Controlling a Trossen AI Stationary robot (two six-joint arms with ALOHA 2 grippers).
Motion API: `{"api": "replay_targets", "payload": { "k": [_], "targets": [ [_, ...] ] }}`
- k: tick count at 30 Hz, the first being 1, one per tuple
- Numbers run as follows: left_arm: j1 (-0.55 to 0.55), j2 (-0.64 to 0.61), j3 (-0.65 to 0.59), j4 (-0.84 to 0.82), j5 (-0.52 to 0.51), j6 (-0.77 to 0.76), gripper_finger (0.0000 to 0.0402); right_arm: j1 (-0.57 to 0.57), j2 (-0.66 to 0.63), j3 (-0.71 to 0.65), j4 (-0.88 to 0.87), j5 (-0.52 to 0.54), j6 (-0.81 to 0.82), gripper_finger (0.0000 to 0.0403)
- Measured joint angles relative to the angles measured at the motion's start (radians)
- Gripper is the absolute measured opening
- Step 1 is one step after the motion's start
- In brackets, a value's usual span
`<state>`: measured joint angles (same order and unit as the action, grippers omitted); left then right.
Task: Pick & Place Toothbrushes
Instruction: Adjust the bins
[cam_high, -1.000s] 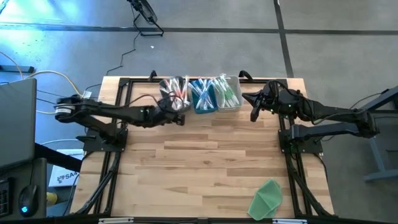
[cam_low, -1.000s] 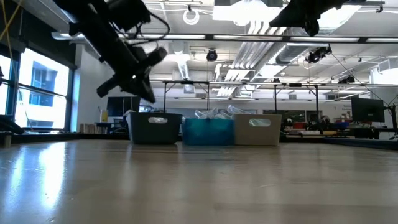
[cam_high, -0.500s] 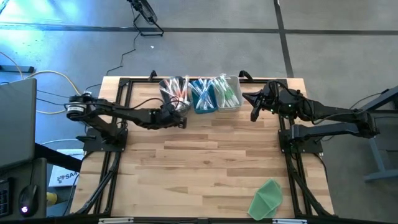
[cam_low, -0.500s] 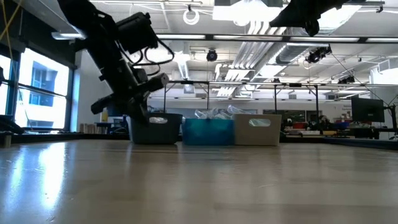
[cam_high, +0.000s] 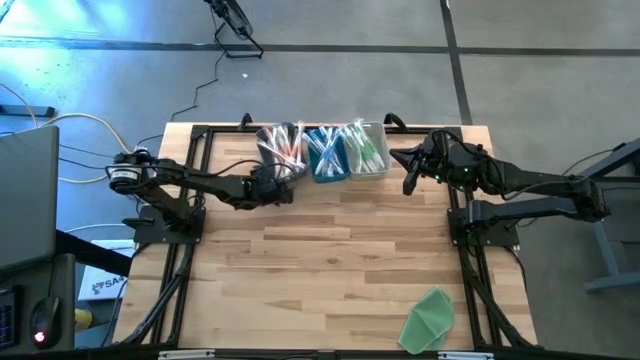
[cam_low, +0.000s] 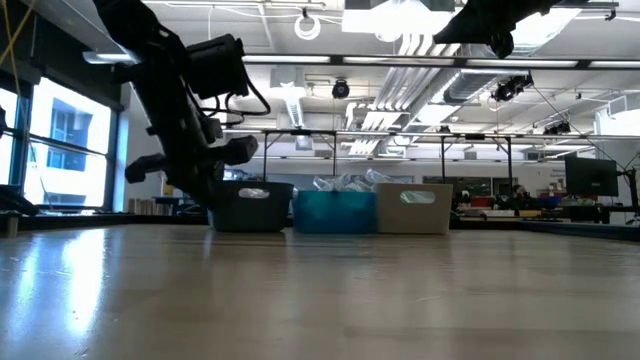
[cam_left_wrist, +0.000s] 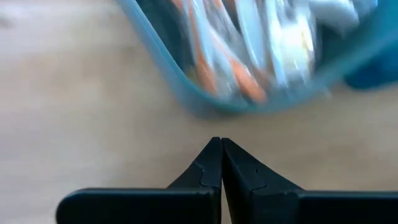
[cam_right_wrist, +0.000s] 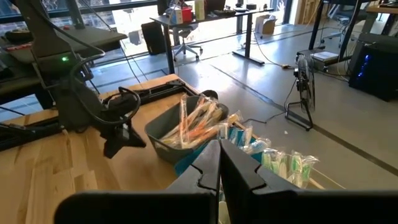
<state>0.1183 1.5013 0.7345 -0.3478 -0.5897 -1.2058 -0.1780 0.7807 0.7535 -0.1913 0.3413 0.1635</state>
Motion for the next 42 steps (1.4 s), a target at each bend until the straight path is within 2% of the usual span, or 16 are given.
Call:
{"api": "replay_targets", "payload": {
  "k": [4, 8, 11, 15, 26, 34, 42],
  "targets": [
    [-0.005, 0.0, 0.0, 0.037, 0.156, 0.005, 0.0, 0.0, 0.0, 0.0, -0.001, 0.0, -0.001, 0.0003],
    [-0.01, 0.0, 0.0, 0.227, 0.193, 0.091, 0.0, -0.008, 0.0, 0.0, -0.001, 0.0, -0.003, 0.0003],
    [-0.006, 0.011, 0.002, 0.313, 0.147, 0.153, 0.0, -0.016, 0.0, 0.0, -0.003, -0.001, -0.003, 0.0003],
    [0.015, 0.034, 0.0, 0.244, 0.128, 0.142, 0.0, -0.016, 0.0, 0.0, -0.004, -0.003, -0.003, 0.0003],
    [0.013, 0.052, 0.0, 0.155, -0.05, 0.091, 0.0, -0.016, 0.0, 0.0, -0.006, -0.003, -0.004, 0.0003],
    [0.013, 0.052, -0.001, 0.043, -0.086, 0.023, 0.0, -0.017, 0.001, 0.0, -0.007, -0.002, -0.004, 0.0003],
    [0.013, 0.052, -0.001, 0.03, -0.104, 0.022, 0.0, -0.017, 0.001, 0.0, -0.008, 0.001, -0.004, 0.0003]
  ]
}}
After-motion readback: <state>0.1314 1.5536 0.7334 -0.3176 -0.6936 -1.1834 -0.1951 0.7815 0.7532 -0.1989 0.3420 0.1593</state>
